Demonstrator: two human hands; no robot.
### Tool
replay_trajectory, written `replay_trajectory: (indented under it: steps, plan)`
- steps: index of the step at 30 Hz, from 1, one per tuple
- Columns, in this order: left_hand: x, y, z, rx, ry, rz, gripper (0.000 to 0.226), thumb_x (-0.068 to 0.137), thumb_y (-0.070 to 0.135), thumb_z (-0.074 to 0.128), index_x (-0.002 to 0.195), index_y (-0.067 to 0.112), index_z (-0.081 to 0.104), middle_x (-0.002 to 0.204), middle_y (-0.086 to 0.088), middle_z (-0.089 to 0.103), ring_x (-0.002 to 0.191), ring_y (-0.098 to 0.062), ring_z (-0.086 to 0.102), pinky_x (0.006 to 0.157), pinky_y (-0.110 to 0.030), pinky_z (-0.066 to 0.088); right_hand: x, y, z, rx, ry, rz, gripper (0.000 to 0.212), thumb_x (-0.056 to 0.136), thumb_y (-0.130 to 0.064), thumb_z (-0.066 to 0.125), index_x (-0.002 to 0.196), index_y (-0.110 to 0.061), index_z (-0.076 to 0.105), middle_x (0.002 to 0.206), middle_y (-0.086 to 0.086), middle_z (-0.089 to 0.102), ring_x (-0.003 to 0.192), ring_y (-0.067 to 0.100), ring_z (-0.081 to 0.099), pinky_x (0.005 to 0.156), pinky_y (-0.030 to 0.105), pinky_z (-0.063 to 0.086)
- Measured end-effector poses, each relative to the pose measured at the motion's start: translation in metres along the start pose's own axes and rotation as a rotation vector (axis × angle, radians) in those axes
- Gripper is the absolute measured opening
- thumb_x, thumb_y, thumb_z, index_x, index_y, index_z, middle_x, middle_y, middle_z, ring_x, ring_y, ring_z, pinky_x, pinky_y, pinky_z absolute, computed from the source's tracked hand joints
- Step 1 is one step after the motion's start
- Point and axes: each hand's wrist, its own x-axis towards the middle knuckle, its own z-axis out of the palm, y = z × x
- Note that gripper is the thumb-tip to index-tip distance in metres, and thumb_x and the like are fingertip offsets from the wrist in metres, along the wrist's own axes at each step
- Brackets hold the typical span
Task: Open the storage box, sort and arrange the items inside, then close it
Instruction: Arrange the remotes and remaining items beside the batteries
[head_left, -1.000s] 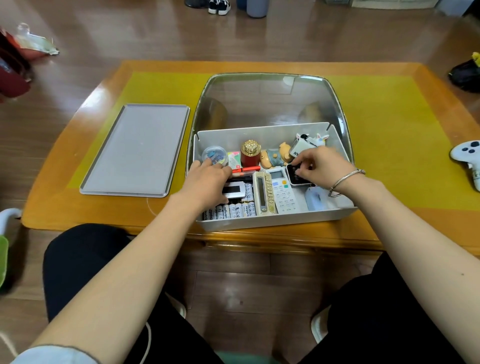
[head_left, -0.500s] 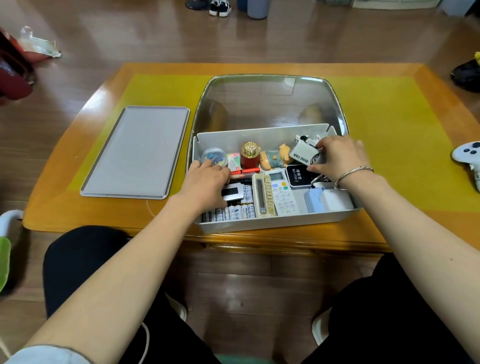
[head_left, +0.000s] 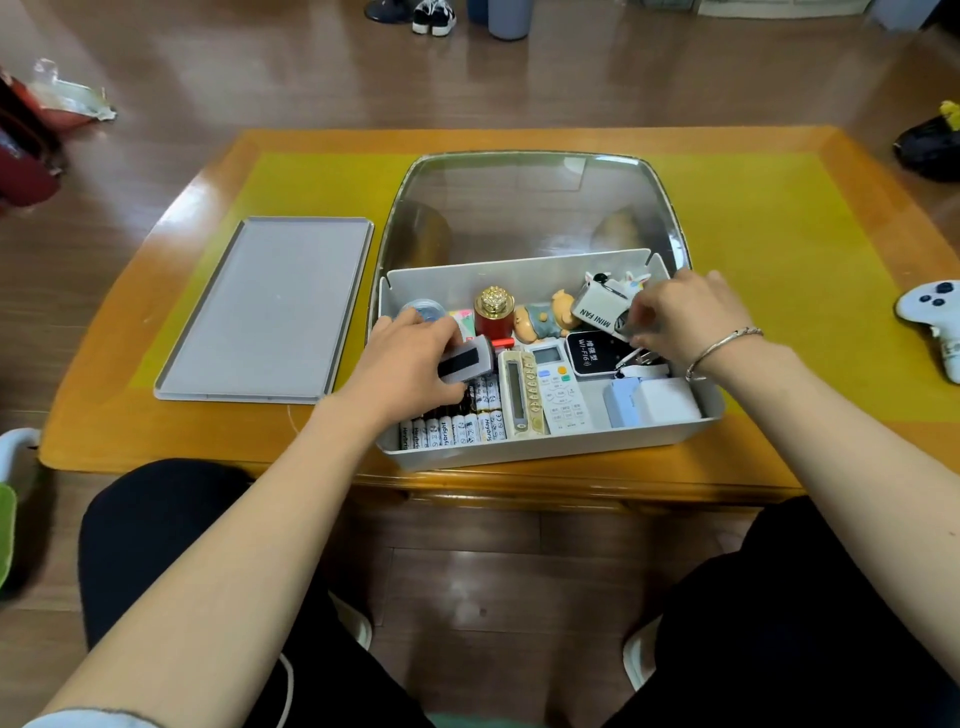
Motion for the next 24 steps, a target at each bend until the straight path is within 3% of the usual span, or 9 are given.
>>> replay_trajectory:
  steps: [3,5,8,12,19,24]
  plan:
    - [0.003,0.015,-0.005,-0.093,0.068,0.029,0.036,0.073,0.044,0.069,0.097,0.028,0.048,0.09,0.013,0.049,0.091,-0.013,0.036,0.077,-0.032,0.024,-0.008,0.001,0.001,-0.13,-0.091,-0.072,0.025,0.083,-0.02,0.061,0.098,-0.039,0.068,0.094,-0.002,0.066,0.102,0.023,0.049,0.073,0.03,0.017]
    - [0.007,0.028,-0.006,-0.159,0.06,0.05,0.035,0.075,0.04,0.069,0.101,0.027,0.05,0.093,0.012,0.051,0.092,-0.014,0.039,0.081,-0.034,0.028,-0.008,-0.001,0.002,-0.215,-0.131,-0.101,0.033,0.084,-0.018,0.058,0.105,-0.043,0.065,0.101,-0.004,0.064,0.106,0.022,0.047,0.076,0.031,0.022]
    - [0.013,0.043,-0.002,-0.201,0.039,0.086,0.028,0.079,0.033,0.067,0.1,0.021,0.054,0.099,0.004,0.058,0.094,-0.02,0.049,0.081,-0.037,0.036,-0.006,-0.006,0.005,-0.312,-0.16,-0.134,0.036,0.081,-0.014,0.057,0.106,-0.039,0.065,0.106,-0.006,0.061,0.109,0.021,0.047,0.087,0.034,0.031]
    - [0.014,0.053,0.007,-0.312,0.019,0.056,0.027,0.08,0.027,0.066,0.1,0.017,0.051,0.098,-0.001,0.057,0.09,-0.021,0.053,0.075,-0.04,0.048,-0.004,-0.004,0.006,-0.307,-0.148,-0.125,0.032,0.082,-0.013,0.056,0.104,-0.033,0.068,0.104,-0.005,0.061,0.109,0.021,0.048,0.086,0.034,0.032]
    - [0.017,0.058,0.018,-0.42,0.031,-0.016,0.034,0.081,0.029,0.065,0.106,0.02,0.044,0.1,0.003,0.052,0.09,-0.019,0.054,0.07,-0.036,0.053,-0.005,0.0,0.004,-0.233,-0.134,-0.187,0.027,0.082,-0.022,0.062,0.104,-0.038,0.067,0.109,-0.011,0.062,0.11,0.018,0.046,0.086,0.033,0.031]
    - [0.019,0.057,0.02,-0.429,0.062,-0.026,0.035,0.082,0.031,0.064,0.109,0.024,0.043,0.102,0.006,0.05,0.092,-0.017,0.054,0.07,-0.033,0.055,-0.005,0.001,0.002,-0.231,-0.222,-0.276,0.031,0.077,-0.045,0.068,0.108,-0.038,0.065,0.111,-0.015,0.064,0.109,0.016,0.043,0.083,0.032,0.03]
